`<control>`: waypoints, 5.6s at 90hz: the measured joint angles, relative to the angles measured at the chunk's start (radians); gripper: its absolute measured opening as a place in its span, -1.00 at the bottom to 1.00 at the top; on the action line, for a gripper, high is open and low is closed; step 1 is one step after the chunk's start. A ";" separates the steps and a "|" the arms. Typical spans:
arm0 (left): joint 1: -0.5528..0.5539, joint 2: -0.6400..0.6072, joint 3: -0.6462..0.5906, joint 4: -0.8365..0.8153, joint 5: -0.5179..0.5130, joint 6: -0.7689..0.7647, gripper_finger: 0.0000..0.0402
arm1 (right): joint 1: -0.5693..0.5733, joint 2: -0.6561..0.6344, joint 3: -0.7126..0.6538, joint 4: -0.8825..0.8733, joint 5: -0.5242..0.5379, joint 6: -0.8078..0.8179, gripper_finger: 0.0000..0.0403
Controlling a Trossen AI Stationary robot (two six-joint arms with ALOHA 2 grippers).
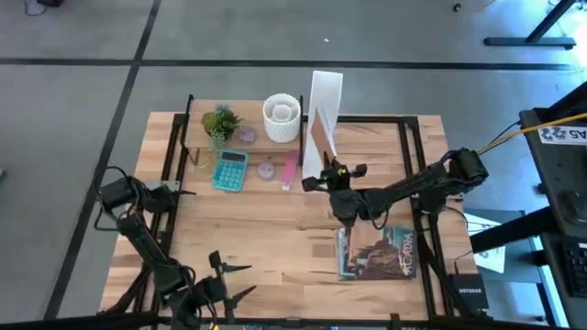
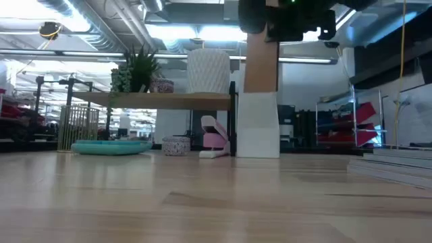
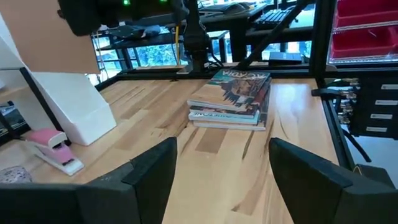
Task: Stock shelves
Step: Put the purple book in the book organizer, then put the brown book in the book organizer
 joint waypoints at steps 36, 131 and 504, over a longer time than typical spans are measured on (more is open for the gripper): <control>0.000 0.000 0.000 -0.001 0.000 -0.010 0.18 | 0.000 -0.129 0.000 -0.305 -0.081 0.039 -1.00; 0.024 0.001 0.000 -0.007 0.038 -0.011 0.18 | -0.201 -0.003 -0.001 -0.457 -0.245 0.635 -1.00; 0.144 0.001 0.000 -0.023 0.228 -0.041 0.18 | 0.720 0.248 0.235 -1.281 -1.048 0.871 -0.94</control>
